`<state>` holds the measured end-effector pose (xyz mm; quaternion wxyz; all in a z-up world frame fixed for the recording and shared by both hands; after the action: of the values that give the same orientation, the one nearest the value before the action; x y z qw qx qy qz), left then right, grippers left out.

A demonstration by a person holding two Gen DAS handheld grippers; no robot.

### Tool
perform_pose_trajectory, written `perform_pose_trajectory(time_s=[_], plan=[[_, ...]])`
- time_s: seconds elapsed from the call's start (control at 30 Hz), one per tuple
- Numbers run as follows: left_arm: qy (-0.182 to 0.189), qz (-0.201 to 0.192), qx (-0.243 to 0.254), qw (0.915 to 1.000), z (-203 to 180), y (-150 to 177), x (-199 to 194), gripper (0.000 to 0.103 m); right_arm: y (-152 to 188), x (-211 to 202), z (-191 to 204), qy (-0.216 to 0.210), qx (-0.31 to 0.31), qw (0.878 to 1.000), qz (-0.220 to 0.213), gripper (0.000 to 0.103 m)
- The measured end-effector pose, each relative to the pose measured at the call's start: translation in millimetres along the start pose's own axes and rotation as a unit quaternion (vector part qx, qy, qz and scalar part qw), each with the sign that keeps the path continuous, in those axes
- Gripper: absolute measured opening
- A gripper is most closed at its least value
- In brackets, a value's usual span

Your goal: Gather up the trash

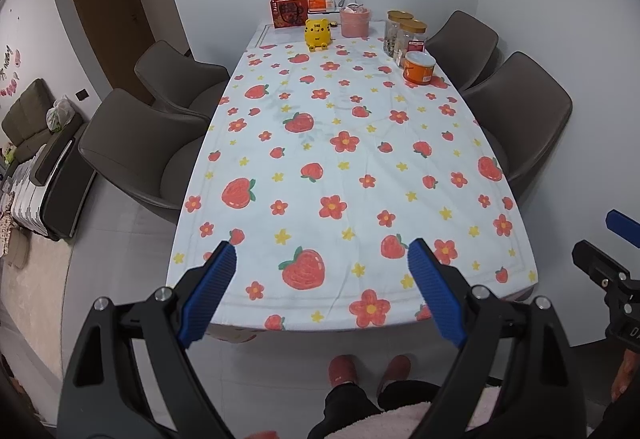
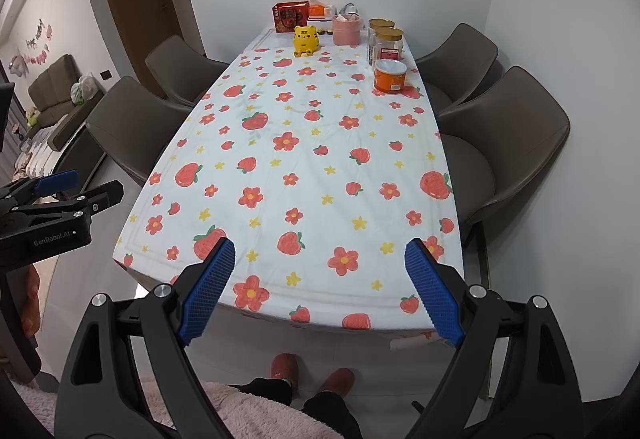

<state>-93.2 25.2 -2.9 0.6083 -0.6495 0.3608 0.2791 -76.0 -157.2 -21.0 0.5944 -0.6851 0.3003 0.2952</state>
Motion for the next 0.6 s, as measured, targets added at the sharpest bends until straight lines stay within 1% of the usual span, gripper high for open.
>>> perform_pose_trajectory(time_s=[0.27, 0.47, 0.6], plan=[[-0.002, -0.002, 0.001, 1.0000, -4, -1, -2, 0.087, 0, 0, 0, -0.001, 0.000, 1.000, 0.000, 0.084], [0.004, 0.001, 0.005, 1.0000, -3, -5, 1, 0.087, 0, 1, 0, -0.001, 0.002, 1.000, 0.000, 0.084], [-0.006, 0.003, 0.016, 0.9998, -9, -8, 2, 0.087, -2, -1, 2, -0.001, 0.004, 1.000, -0.003, 0.084]])
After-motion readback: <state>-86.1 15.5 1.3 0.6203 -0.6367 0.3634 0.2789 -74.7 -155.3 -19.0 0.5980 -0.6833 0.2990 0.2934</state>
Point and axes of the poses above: each gripper's, at about its wrist camera, not at the fingertips, and x roughly the way its jaws point, z to its left, y to its underside, the point moved 2 cm from there along x, roughly the way its jaws point, and after that the axes turned 14 degrees about y, right-handed, at the moved point
